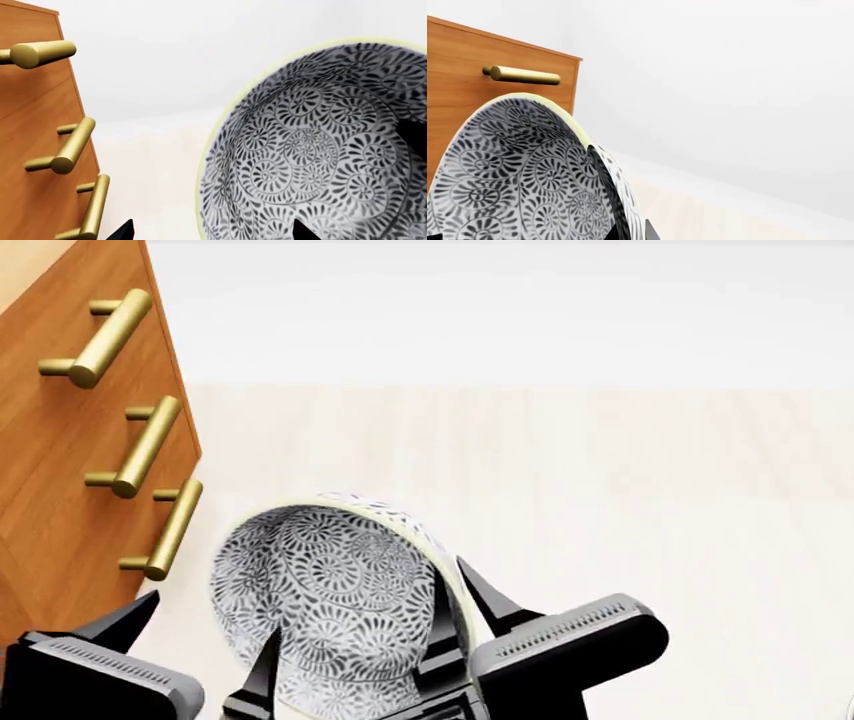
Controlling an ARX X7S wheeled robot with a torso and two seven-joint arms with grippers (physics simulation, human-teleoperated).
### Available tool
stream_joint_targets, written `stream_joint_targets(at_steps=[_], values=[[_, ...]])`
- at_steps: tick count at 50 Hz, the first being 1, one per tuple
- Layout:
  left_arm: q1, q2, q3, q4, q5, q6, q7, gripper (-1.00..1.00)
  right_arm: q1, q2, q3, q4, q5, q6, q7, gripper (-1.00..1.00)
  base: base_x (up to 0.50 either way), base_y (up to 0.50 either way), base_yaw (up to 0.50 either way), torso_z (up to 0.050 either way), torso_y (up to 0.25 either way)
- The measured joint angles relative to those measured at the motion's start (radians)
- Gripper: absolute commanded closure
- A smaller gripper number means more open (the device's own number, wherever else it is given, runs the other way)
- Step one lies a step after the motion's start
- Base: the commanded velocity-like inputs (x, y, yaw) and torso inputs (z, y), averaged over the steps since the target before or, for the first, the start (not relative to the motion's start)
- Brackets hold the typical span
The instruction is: Put the bowl on top of the cabinet.
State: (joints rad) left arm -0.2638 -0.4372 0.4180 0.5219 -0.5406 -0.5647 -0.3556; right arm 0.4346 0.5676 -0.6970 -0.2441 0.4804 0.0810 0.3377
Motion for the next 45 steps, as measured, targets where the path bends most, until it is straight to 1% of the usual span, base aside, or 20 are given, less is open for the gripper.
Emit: stream_joint_targets(at_steps=[18,45], values=[[-0.060,0.009,-0.001,-0.020,-0.033,-0.041,0.010,-1.00,-0.030,0.018,-0.016,-0.048,-0.027,-0.015,0.009,1.00,0.00,0.00,0.00,0.001,0.001],[-0.086,0.003,0.007,-0.038,-0.030,-0.054,0.005,-1.00,-0.046,0.028,-0.023,-0.054,-0.040,-0.030,0.010,1.00,0.00,0.00,0.00,0.000,0.000]])
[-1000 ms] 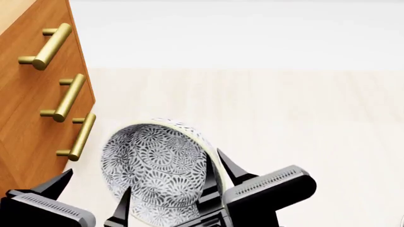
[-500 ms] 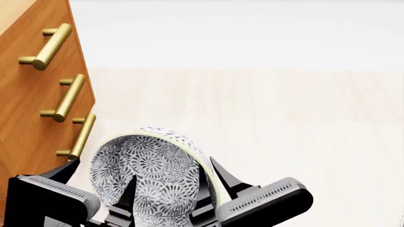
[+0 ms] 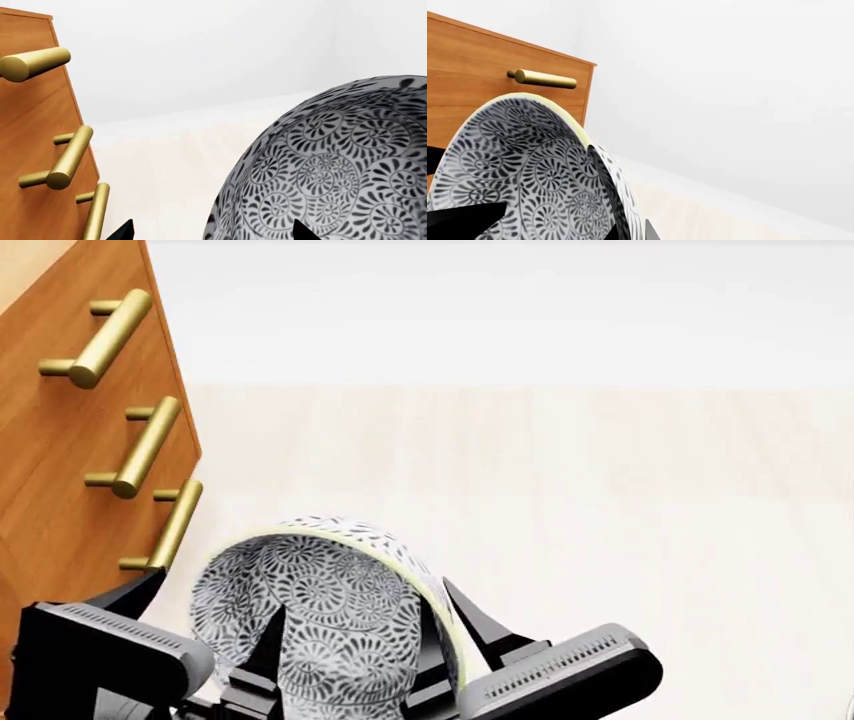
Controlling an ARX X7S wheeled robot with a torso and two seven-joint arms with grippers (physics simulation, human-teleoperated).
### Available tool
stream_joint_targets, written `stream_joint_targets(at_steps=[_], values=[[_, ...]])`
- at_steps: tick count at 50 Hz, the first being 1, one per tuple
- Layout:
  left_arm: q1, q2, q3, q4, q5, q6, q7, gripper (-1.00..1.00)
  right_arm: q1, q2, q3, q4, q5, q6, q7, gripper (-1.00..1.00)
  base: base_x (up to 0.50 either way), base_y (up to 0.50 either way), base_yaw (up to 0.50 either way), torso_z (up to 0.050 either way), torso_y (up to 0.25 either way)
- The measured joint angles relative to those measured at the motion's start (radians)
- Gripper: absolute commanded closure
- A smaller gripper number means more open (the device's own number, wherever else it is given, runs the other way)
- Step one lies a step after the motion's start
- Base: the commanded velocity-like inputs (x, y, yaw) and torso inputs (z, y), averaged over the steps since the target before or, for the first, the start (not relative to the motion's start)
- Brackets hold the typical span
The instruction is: Put the bowl on top of the cabinet.
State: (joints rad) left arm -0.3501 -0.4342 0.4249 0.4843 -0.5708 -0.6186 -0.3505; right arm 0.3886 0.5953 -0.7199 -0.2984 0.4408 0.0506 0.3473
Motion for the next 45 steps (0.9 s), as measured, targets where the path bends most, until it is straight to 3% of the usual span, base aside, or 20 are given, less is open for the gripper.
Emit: stream_joint_targets(at_steps=[12,13,45], values=[[-0.002,-0.003,0.012,-0.014,0.009,0.008,0.007,-1.00,-0.002,0.001,0.002,0.005,0.000,-0.006,-0.001,1.00,0.00,0.00,0.00,0.000,0.000],[-0.002,-0.003,0.013,-0.015,0.010,0.009,0.007,1.00,-0.002,0.001,0.002,0.006,0.001,-0.007,-0.001,1.00,0.00,0.00,0.00,0.000,0.000],[0.004,-0.016,0.056,0.004,0.051,0.026,-0.009,1.00,-0.009,0.002,0.008,0.023,0.001,-0.019,0.005,1.00,0.00,0.00,0.00,0.000,0.000]])
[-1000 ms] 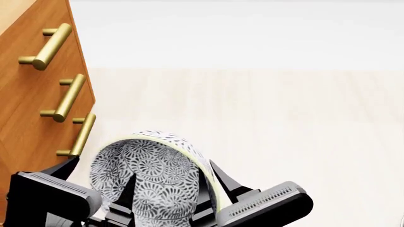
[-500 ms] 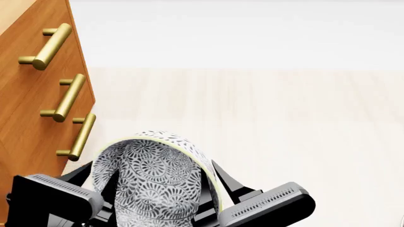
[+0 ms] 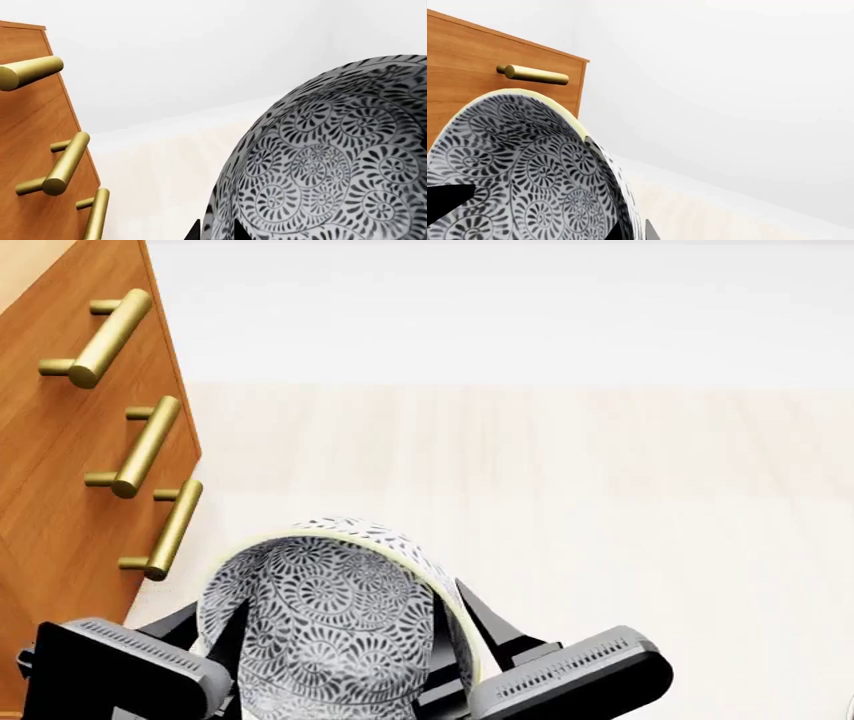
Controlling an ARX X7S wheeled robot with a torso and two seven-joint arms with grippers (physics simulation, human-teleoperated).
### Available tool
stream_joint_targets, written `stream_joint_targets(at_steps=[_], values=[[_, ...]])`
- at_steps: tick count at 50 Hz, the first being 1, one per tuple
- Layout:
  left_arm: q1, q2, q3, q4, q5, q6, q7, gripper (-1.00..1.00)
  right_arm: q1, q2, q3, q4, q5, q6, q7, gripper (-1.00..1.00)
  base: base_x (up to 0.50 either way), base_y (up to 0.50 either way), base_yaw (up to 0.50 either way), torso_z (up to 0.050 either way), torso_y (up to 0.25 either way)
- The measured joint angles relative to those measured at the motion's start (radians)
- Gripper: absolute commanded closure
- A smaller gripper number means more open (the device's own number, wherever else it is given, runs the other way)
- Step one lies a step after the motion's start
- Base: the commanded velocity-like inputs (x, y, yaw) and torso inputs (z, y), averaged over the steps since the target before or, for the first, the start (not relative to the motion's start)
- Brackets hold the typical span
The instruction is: Put the bowl on top of the cabinet.
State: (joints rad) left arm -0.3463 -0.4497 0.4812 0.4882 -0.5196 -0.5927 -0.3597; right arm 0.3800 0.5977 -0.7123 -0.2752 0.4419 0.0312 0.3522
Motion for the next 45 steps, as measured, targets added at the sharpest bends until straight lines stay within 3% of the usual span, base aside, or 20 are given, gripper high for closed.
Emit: stream_joint_targets(at_steps=[4,5,45], values=[[0.001,-0.003,0.002,0.006,0.002,0.002,-0.002,1.00,0.002,-0.001,0.001,0.000,0.003,0.003,0.002,1.00,0.00,0.00,0.00,0.000,0.000],[0.001,-0.004,0.002,0.007,0.001,0.002,-0.003,1.00,0.002,-0.002,0.002,0.000,0.003,0.004,0.003,-1.00,0.00,0.00,0.00,0.000,0.010],[-0.010,-0.007,0.008,-0.008,0.018,0.003,-0.024,1.00,-0.011,0.000,0.048,-0.001,0.033,-0.007,0.030,-1.00,0.00,0.00,0.00,0.000,0.000]])
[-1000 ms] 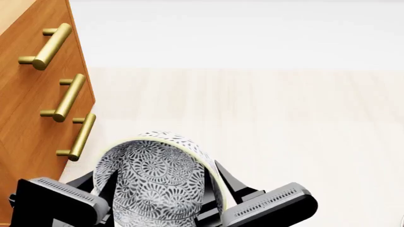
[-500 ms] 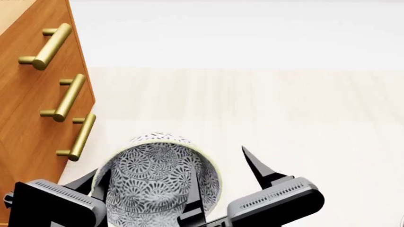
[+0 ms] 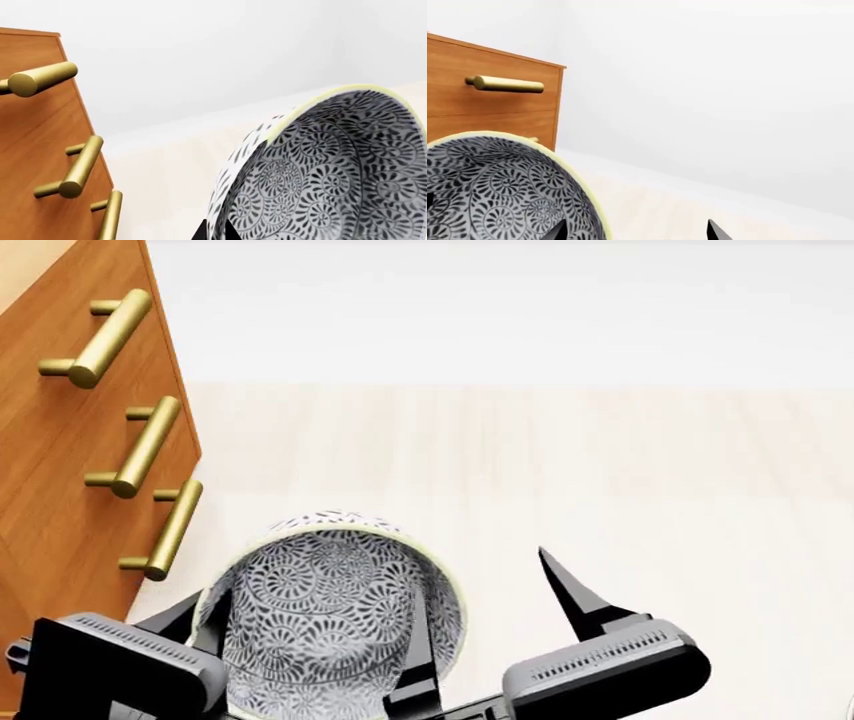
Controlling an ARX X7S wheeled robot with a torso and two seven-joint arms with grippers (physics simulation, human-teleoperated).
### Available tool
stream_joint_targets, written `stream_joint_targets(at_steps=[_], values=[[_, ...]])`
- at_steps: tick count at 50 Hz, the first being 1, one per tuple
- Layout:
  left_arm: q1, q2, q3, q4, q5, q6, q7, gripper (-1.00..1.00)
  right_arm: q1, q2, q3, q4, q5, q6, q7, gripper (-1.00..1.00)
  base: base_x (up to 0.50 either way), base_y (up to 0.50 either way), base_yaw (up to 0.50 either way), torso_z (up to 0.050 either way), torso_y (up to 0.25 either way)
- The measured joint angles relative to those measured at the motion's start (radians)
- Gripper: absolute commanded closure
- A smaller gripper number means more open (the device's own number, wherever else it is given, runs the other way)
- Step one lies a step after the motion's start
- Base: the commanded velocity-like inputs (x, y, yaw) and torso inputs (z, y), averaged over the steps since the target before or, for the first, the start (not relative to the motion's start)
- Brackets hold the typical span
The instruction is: Put the bowl on top of the cabinet.
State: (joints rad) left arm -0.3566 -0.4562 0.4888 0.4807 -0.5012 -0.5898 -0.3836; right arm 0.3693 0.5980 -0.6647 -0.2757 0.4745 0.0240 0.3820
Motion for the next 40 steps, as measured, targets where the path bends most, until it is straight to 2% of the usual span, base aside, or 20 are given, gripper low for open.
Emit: stream_joint_targets(at_steps=[21,30,40], values=[[-0.066,0.016,0.055,-0.043,0.090,0.037,-0.002,1.00,-0.111,0.036,0.073,0.035,0.067,-0.153,-0.019,-1.00,0.00,0.00,0.00,0.000,0.000],[-0.122,0.034,0.122,-0.027,0.163,-0.010,-0.024,1.00,-0.189,0.042,0.116,0.069,0.089,-0.274,-0.035,-1.00,0.00,0.00,0.00,0.000,0.000],[-0.183,0.087,0.145,-0.072,0.166,-0.061,-0.027,1.00,-0.303,0.051,0.169,0.097,0.146,-0.426,-0.065,-1.00,0.00,0.00,0.00,0.001,0.001]])
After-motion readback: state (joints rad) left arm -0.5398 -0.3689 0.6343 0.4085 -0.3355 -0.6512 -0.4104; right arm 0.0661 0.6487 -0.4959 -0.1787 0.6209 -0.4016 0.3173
